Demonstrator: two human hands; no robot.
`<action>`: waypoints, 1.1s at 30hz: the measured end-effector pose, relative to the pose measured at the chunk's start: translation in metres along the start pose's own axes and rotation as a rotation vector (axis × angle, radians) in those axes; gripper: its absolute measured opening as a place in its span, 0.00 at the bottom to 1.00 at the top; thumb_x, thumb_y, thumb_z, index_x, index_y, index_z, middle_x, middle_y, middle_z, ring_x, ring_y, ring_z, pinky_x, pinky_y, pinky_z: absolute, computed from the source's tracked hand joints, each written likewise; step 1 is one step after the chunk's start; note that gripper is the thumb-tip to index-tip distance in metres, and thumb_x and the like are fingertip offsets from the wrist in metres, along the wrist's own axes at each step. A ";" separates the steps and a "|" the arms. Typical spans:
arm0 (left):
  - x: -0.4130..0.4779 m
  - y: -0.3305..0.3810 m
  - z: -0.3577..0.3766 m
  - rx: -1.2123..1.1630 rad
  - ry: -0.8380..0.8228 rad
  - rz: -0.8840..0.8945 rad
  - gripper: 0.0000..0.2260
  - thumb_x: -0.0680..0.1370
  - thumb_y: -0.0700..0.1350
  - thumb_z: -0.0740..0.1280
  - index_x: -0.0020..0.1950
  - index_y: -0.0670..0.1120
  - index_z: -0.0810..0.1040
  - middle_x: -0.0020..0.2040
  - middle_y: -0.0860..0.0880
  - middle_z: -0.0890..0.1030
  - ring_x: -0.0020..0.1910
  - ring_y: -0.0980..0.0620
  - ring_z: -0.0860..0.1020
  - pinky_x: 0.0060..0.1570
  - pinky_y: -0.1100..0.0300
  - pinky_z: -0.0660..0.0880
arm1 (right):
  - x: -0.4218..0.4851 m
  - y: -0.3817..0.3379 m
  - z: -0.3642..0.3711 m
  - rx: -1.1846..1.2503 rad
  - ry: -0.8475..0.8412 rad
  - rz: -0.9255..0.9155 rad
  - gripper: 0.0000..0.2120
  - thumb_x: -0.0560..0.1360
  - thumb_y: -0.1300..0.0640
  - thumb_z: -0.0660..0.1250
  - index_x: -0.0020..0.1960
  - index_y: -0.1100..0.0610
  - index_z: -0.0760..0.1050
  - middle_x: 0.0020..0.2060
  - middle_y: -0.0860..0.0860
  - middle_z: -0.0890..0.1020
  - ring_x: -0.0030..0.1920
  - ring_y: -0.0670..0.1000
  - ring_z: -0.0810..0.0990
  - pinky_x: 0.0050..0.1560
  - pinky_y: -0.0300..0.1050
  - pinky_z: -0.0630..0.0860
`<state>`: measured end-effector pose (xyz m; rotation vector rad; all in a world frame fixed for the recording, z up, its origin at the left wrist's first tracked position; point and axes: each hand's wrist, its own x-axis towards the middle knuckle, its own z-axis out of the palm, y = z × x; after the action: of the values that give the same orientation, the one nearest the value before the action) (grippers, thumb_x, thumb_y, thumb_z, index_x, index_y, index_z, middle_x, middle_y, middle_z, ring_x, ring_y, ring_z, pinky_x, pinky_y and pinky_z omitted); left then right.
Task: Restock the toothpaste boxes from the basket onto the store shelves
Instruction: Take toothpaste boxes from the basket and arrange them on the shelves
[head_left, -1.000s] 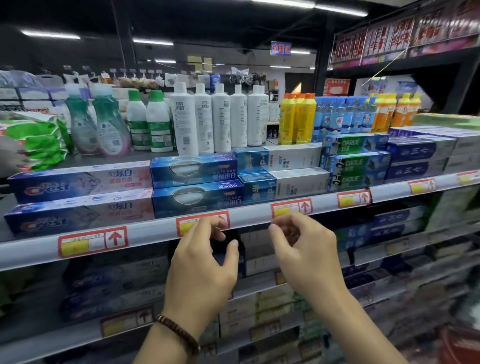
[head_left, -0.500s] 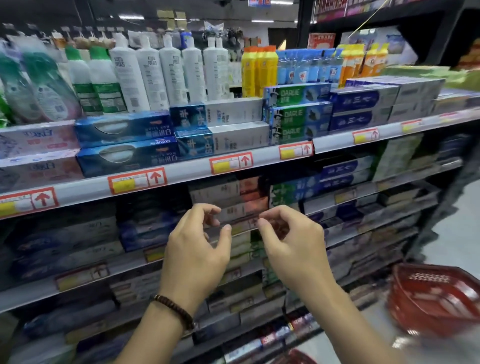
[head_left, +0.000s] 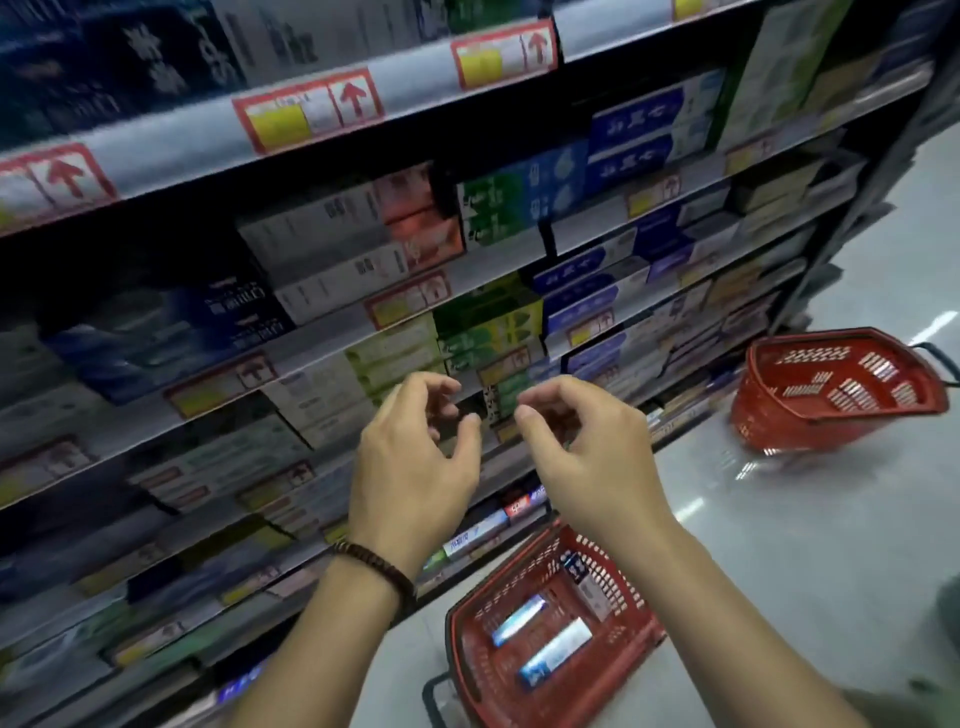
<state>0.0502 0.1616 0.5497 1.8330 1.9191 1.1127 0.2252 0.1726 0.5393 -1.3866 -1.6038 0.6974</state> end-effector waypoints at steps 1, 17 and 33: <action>-0.001 -0.006 0.007 -0.001 -0.022 -0.006 0.09 0.78 0.51 0.72 0.56 0.58 0.75 0.48 0.59 0.78 0.45 0.61 0.77 0.42 0.65 0.74 | -0.004 0.008 0.003 0.007 0.002 0.027 0.03 0.81 0.50 0.71 0.51 0.47 0.83 0.42 0.43 0.84 0.43 0.44 0.83 0.45 0.44 0.79; -0.033 -0.132 0.158 0.010 -0.263 -0.089 0.09 0.80 0.48 0.71 0.58 0.54 0.76 0.50 0.56 0.79 0.45 0.60 0.77 0.44 0.71 0.70 | -0.055 0.179 0.063 0.008 0.069 0.441 0.03 0.81 0.53 0.71 0.52 0.48 0.84 0.40 0.43 0.83 0.42 0.43 0.81 0.40 0.31 0.73; -0.119 -0.260 0.326 -0.033 -0.450 -0.141 0.10 0.78 0.48 0.72 0.58 0.55 0.77 0.51 0.57 0.79 0.46 0.56 0.79 0.46 0.58 0.79 | -0.137 0.362 0.154 -0.071 0.138 0.519 0.04 0.79 0.54 0.74 0.53 0.49 0.83 0.43 0.41 0.83 0.46 0.43 0.82 0.44 0.32 0.77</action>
<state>0.0937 0.1853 0.1192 1.7177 1.7182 0.6154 0.2601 0.1396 0.1262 -1.8874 -1.1741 0.8246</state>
